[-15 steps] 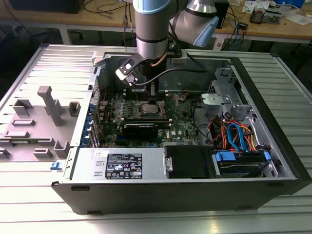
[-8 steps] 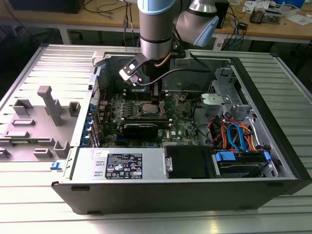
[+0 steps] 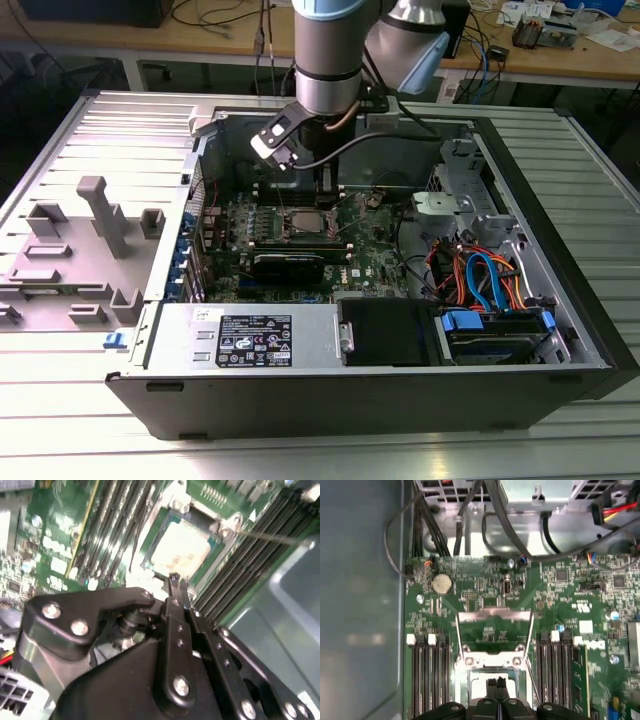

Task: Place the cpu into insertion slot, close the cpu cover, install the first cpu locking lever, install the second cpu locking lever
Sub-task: 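Close the cpu cover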

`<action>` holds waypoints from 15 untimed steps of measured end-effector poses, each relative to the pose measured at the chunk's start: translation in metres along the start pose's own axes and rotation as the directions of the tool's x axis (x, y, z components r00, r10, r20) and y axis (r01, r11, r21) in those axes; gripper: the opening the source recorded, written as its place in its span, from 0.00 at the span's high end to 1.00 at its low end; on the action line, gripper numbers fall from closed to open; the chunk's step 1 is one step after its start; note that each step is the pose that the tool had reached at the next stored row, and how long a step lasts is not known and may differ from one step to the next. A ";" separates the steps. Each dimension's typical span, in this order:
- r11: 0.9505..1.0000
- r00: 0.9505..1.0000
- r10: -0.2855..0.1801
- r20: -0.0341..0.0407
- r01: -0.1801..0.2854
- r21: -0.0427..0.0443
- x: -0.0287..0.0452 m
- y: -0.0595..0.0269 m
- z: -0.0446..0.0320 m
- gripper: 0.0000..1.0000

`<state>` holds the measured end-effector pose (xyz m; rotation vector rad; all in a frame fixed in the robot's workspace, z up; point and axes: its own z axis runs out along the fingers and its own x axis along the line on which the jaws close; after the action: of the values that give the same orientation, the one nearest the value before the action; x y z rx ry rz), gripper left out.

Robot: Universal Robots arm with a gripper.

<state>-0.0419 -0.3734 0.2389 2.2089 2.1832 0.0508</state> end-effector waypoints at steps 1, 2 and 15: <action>1.000 1.000 0.000 0.000 0.000 0.002 0.0002 0.0046 0.0004 0.89; 1.000 1.000 0.000 0.000 0.000 0.003 0.0004 0.0094 0.0009 0.89; 0.999 1.000 -0.030 -0.001 0.030 0.010 0.0008 0.0159 -0.0109 0.89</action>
<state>-0.0265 -0.3728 0.2506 2.1809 2.2220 0.0401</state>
